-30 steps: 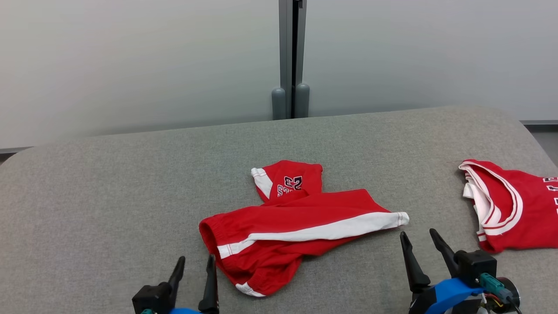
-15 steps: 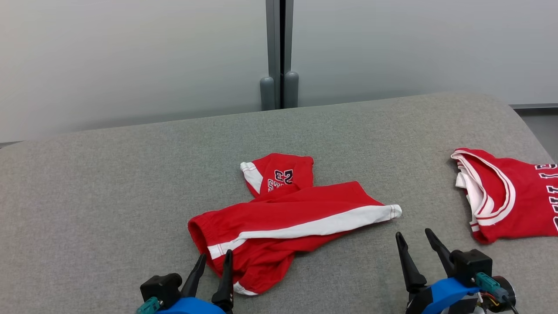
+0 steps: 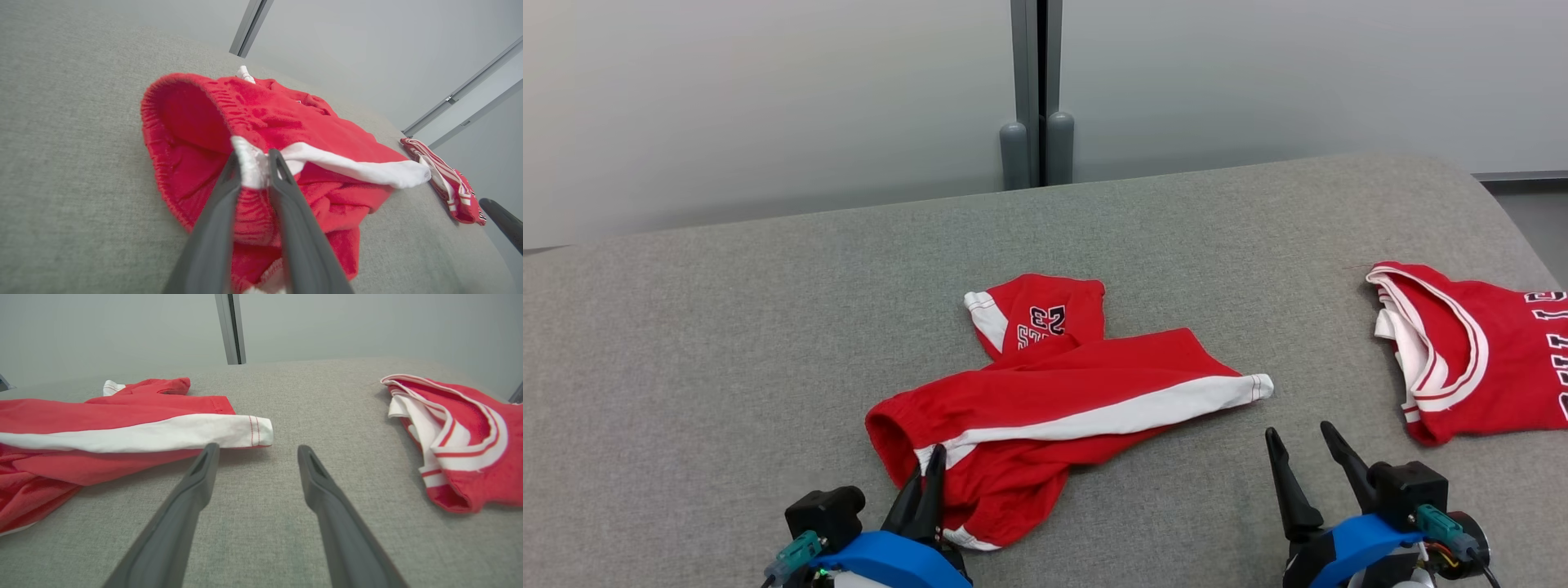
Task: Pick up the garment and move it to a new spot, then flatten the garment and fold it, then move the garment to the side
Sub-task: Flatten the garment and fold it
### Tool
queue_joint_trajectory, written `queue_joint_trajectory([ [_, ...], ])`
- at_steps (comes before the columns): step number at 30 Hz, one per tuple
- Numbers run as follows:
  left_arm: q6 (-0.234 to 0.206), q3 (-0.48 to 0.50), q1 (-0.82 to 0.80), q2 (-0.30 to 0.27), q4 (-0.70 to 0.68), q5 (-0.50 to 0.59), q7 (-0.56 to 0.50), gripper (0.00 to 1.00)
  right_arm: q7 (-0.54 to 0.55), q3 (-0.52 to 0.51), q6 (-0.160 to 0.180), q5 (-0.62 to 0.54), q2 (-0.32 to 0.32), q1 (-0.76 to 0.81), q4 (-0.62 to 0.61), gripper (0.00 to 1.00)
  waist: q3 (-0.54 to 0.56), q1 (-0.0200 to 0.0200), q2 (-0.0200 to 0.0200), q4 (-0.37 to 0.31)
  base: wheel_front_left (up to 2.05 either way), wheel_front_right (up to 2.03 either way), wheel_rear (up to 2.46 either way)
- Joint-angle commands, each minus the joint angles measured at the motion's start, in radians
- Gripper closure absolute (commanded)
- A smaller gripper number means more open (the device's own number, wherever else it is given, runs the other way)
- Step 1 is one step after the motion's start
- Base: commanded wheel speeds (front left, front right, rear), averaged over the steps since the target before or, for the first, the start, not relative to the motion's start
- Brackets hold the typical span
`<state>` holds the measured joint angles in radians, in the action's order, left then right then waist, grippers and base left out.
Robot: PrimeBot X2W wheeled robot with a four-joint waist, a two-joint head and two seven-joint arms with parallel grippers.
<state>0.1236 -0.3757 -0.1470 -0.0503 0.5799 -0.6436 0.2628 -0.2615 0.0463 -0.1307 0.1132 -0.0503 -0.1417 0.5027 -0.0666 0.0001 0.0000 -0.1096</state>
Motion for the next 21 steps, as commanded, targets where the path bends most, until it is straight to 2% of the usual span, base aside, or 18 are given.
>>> queue_joint_trajectory([
  [1, 0.004, -0.004, -0.009, 0.0, -0.004, 0.003, 0.003, 1.0, -0.005, -0.004, 0.0, 0.008, -0.001, -0.017, -0.003, 0.0, -0.002, -0.0001, 0.0, 0.002, 0.0, 0.0, 0.0],
  [12, -0.001, 0.089, 0.038, 0.0, -0.071, 0.072, 0.003, 1.0, -0.005, -0.014, 0.0, 0.033, -0.001, -0.016, 0.013, 0.0, -0.009, -0.0001, 0.0, 0.054, 0.0, 0.0, 0.0],
  [21, 0.001, 0.123, 0.034, 0.0, -0.07, 0.107, 0.003, 1.0, -0.005, 0.062, 0.0, 0.068, -0.002, -0.048, 0.122, 0.0, -0.031, -0.0001, 0.0, 0.09, 0.0, 0.0, 0.0],
])
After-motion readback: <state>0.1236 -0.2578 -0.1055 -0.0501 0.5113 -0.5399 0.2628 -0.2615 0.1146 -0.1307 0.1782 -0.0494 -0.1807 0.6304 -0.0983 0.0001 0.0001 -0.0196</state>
